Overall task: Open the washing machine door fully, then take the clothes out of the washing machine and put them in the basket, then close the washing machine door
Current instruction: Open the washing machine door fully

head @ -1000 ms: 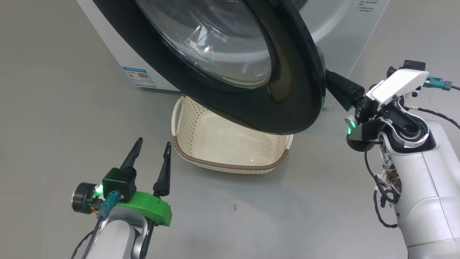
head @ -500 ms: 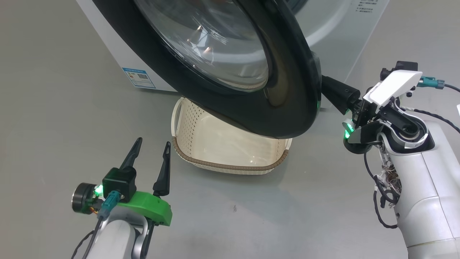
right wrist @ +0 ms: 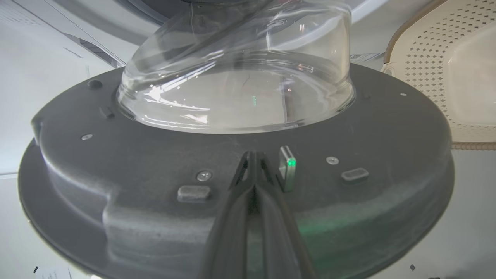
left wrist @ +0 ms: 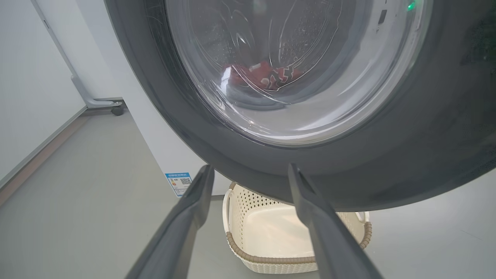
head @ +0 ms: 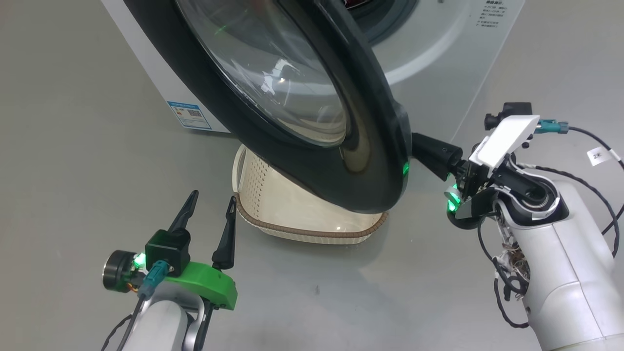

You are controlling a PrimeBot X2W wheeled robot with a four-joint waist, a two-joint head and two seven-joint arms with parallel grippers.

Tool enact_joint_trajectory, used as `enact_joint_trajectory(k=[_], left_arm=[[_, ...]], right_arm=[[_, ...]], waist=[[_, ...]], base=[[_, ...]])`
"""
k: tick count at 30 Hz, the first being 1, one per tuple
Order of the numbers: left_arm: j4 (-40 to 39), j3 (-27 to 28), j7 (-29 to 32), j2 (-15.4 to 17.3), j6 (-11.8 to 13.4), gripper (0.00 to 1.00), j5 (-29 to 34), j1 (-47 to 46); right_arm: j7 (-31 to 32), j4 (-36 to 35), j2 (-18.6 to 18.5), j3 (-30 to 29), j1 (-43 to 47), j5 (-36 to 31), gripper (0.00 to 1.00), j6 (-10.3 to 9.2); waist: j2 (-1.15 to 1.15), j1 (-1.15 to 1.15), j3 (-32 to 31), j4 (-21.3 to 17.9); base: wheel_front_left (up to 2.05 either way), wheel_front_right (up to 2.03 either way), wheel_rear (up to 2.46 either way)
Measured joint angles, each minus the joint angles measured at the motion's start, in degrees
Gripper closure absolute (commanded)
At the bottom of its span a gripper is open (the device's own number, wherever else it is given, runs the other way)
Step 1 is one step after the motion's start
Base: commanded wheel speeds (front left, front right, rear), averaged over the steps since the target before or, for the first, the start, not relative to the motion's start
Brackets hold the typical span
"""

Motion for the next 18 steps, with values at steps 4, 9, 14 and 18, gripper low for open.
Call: enact_joint_trajectory(k=[4, 9, 14, 18], left_arm=[[0.36, -0.23, 0.0, 0.0, 0.0, 0.0, 0.01, 0.01], [0.38, -0.42, 0.0, -0.02, 0.01, 0.0, 0.01, 0.04], [0.37, -0.4, 0.0, 0.0, 0.01, 0.0, 0.01, 0.04], [0.38, -0.4, 0.0, 0.0, 0.01, 0.0, 0.01, 0.05]], right_arm=[[0.53, -0.31, 0.24, 0.97, 1.15, 0.45, 1.0, 0.32], [1.03, -1.22, 0.43, 2.77, 2.17, 0.85, 1.0, 0.34], [1.58, -2.1, 0.64, 4.76, 2.99, 1.64, 1.0, 0.52], [1.6, -2.54, 0.69, 6.21, 3.49, 2.52, 1.0, 0.53]], waist=[[0.0, 0.0, -0.72, 0.19], [0.0, 0.0, -1.36, 0.45], [0.0, 0.0, -1.74, 0.72], [0.0, 0.0, -2.05, 1.0]], base=[[0.0, 0.0, 0.0], [0.0, 0.0, 0.0], [0.0, 0.0, 0.0], [0.0, 0.0, 0.0]])
